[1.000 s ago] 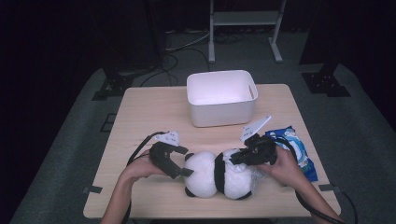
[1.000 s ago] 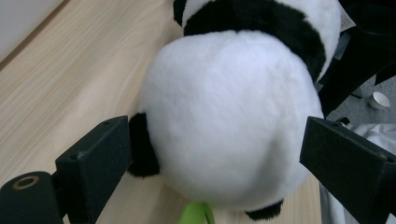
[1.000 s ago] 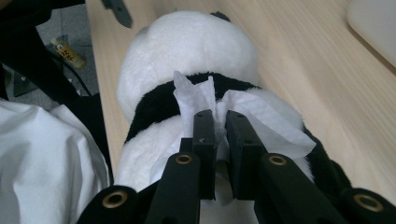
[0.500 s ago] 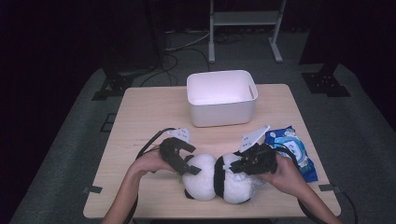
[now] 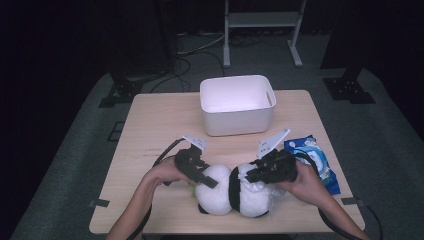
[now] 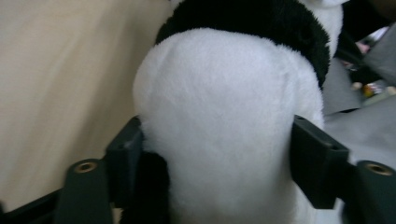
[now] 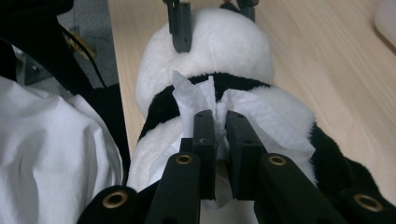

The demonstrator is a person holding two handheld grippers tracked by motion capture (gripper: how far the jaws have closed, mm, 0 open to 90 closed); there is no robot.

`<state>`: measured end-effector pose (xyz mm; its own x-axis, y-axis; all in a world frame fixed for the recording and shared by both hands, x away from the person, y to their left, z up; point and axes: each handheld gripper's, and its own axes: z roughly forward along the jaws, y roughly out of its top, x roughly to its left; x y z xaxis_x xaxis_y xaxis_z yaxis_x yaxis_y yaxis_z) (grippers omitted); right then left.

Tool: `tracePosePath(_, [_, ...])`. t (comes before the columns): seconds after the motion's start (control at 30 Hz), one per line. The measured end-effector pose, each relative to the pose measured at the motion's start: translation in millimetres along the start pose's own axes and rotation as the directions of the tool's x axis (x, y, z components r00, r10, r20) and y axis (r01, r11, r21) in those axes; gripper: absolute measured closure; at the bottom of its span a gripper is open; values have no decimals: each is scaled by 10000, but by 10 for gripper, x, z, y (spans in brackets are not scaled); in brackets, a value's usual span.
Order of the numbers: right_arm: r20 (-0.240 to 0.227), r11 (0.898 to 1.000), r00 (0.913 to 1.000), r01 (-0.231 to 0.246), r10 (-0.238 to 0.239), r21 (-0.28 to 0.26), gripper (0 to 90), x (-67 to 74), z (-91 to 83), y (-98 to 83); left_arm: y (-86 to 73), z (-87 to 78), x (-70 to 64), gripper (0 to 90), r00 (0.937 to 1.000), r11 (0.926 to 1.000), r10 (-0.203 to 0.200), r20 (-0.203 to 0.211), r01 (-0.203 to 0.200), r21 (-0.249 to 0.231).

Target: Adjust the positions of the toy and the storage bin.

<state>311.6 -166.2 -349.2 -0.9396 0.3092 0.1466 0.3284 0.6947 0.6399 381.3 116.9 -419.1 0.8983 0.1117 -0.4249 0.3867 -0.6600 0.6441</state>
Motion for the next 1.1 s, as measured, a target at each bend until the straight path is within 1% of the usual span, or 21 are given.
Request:
tracePosePath(0.07, [-76,9999,9999,-110,109,-35,821,-55,-6,28,17,-21,-22,355,9993,9999,103,-369,-105,-40])
tracePosePath(0.13, [38,9999,9999,-132,132,-17,821,-81,-15,63,38,-50,-36,367,9965,9995,309,-780,-315,-69])
tracePosePath(0.17, [89,9999,9999,-147,147,-26,821,-91,-21,86,53,-70,-41,368,9939,9988,491,-991,-496,-28])
tracePosePath(0.23, [220,10000,9997,-62,63,-21,821,-121,-30,137,82,-106,-71,370,9850,9971,754,-1549,-763,-1])
tracePosePath(0.27, [250,10000,9997,-70,70,5,820,-139,-28,168,101,-126,-88,371,9788,9957,930,-1824,-923,127])
tracePosePath(0.33, [289,9999,9995,-84,82,68,821,-182,-10,242,135,-176,-118,371,9611,9926,1215,-2482,-1168,337])
tracePosePath(0.37, [356,9999,9994,-37,33,107,821,-206,2,284,150,-204,-135,372,9504,9908,1351,-2801,-1290,403])
tracePosePath(0.4, [390,9999,9992,-38,33,117,821,-229,15,330,163,-242,-153,371,9352,9876,1571,-3174,-1483,518])
tracePosePath(0.43, [455,9999,9990,-18,12,121,820,-257,35,391,170,-264,-171,371,9235,9849,1732,-3423,-1625,599])
tracePosePath(0.47, [515,9999,9987,35,-42,129,820,-285,51,440,172,-279,-184,371,9149,9819,1892,-3565,-1759,698])
tracePosePath(0.5, [547,9999,9985,-7,2,101,820,-305,66,478,172,-290,-202,369,9078,9788,2050,-3659,-1889,796])
tracePosePath(0.57, [693,10000,9976,4,-10,86,820,-358,105,560,156,-288,-237,364,9008,9762,2167,-3763,-1982,876])
tracePosePath(0.63, [714,10000,9974,-86,85,7,820,-427,149,634,122,-277,-266,360,8968,9748,2231,-3821,-2079,814])
tracePosePath(0.67, [764,9999,9970,-85,80,59,820,-449,165,653,103,-277,-276,358,8963,9757,2186,-3859,-2064,734])
tracePosePath(0.73, [688,9998,9974,-200,193,99,819,-470,179,661,52,-268,-291,356,8990,9789,2000,-3897,-2006,397])
tracePosePath(0.77, [718,9998,9973,-130,120,129,818,-485,175,643,28,-268,-299,356,8986,9781,2010,-3900,-2063,287])
tracePosePath(0.8, [671,9995,9974,-286,279,99,817,-482,163,623,8,-263,-315,356,8990,9779,1970,-3912,-2085,133])
tracePosePath(0.83, [659,9996,9975,-263,257,84,817,-486,142,596,-7,-258,-329,356,8978,9767,2002,-3924,-2146,73])
tracePosePath(0.9, [749,9996,9968,-274,273,7,815,-479,86,538,-25,-248,-369,356,8918,9747,2064,-4026,-2236,46])
tracePosePath(0.93, [781,9990,9960,-433,436,-51,815,-471,45,501,-27,-250,-380,354,8911,9742,2100,-4022,-2256,88])
tracePosePath(1.1, [909,9978,9937,-648,657,-130,814,-468,-79,353,-45,-238,-414,337,8947,9749,2009,-3988,-2226,-82])
